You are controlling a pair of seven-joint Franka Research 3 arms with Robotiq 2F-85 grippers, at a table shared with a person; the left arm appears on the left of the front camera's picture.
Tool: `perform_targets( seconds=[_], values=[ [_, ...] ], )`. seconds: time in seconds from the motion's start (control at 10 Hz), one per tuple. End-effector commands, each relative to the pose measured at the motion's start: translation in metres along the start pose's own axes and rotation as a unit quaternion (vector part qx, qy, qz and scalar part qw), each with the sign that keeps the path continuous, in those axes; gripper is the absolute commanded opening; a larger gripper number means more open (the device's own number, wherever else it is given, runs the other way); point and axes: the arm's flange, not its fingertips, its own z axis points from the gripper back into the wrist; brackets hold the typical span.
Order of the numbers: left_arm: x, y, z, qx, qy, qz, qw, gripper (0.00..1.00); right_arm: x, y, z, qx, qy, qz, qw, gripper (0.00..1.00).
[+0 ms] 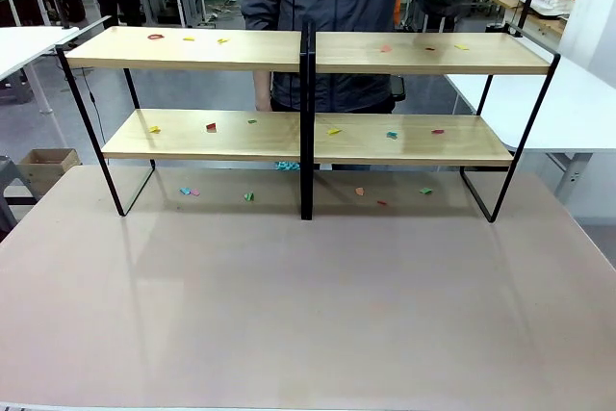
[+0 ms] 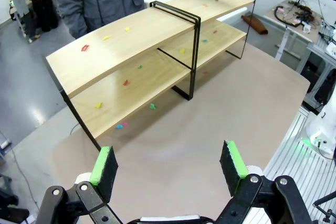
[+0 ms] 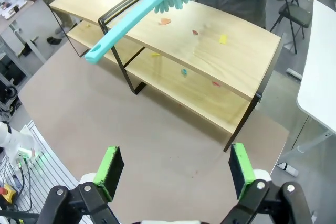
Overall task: Clean the shelves.
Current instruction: Pick up the Duster when the human hands it over.
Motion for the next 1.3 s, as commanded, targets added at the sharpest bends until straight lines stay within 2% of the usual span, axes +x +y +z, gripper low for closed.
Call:
perform_targets(
  seconds=[0.0,0.5,0.9,1.2],
  values=[
    [0.000,-0.001,0.002,0.004,-0.003,0.000,1.000,1.00,-0.005,0.005,0.003,0.000,0.005,0.020,1.000,1.00],
    [0.000,-0.001,0.002,0.004,-0.003,0.000,1.000,1.00,-0.052,0.030,0.031,-0.017,-0.015,0.021,1.000,1.00],
    [0.000,-0.001,0.002,0.004,-0.003,0.000,1.000,1.00,-0.061,0.023,0.026,-0.002,-0.008,0.002,1.000,1.00],
    [0.000,-0.001,0.002,0.004,-0.003,0.000,1.000,1.00,-0.058,0.027,0.030,0.002,-0.020,0.006,1.000,1.00]
  ],
)
